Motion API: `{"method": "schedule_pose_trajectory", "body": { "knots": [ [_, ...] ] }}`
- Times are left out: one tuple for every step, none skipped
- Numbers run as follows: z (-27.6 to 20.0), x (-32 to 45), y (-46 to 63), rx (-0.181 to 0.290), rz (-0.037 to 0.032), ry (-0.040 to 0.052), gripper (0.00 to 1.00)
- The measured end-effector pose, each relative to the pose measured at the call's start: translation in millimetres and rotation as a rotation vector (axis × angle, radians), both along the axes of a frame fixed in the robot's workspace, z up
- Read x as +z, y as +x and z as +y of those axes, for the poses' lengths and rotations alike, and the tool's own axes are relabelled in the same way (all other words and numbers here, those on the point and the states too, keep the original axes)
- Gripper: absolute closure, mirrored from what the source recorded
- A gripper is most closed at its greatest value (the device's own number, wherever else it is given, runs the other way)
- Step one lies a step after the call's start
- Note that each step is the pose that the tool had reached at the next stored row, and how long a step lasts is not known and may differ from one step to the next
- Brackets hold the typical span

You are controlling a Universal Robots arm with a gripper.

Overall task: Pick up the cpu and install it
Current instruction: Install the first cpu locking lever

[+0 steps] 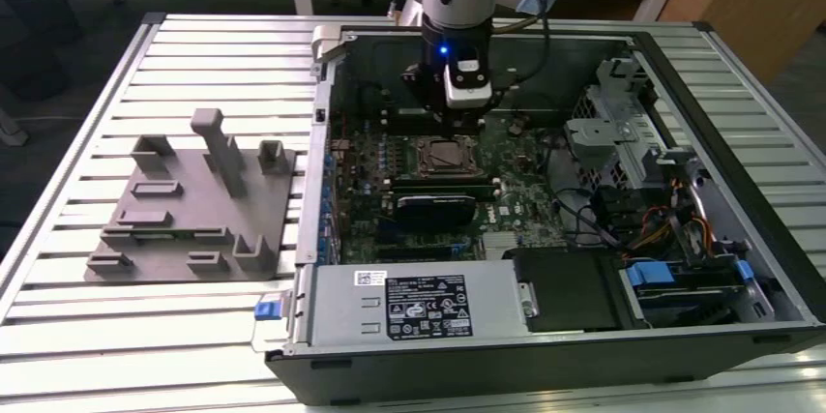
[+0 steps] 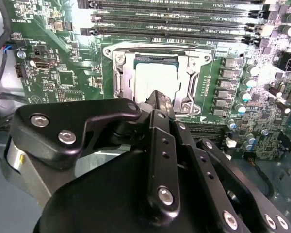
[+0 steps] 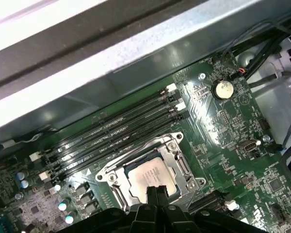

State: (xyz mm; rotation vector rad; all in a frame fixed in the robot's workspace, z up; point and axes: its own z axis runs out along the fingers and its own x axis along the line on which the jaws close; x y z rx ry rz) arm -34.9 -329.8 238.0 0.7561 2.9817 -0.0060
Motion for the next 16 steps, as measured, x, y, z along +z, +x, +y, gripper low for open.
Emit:
{"method": "schedule_pose_trajectory", "body": {
  "knots": [
    [-0.5,0.1,0.1,0.000,0.0000,-0.0003,0.89],
    [-17.2,-1.0,3.6,0.000,0.0000,-0.0002,0.89],
    [-17.9,-1.1,3.7,0.000,0.0000,-0.0002,0.89],
    [-18.6,-1.1,3.8,0.000,0.0000,-0.0001,0.89],
    [-19.2,-1.2,4.0,0.000,0.0001,-0.0002,0.89],
    [-19.9,-1.2,4.1,0.000,0.0000,-0.0001,0.89],
    [-20.6,-1.3,4.2,0.000,0.0000,-0.0001,0.89],
    [-21.3,-1.3,4.4,0.000,0.0000,-0.0001,0.89],
    [-22.0,-1.4,4.5,0.000,-0.0001,-0.0001,0.89],
    [-22.6,-1.4,4.6,0.000,-0.0001,-0.0001,0.89],
    [-23.3,-1.5,4.8,0.000,0.0000,-0.0001,0.89],
    [-24.0,-1.5,4.9,0.000,0.0000,-0.0001,0.89],
    [-24.9,-1.6,5.0,0.000,0.0000,-0.0001,0.89],
    [-25.5,-1.6,5.2,0.000,0.0000,-0.0002,0.89],
    [-26.0,-1.6,5.3,0.000,-0.0001,-0.0001,0.89],
    [-25.9,-1.6,5.3,0.000,-0.0001,-0.0001,0.89]
  ]
}}
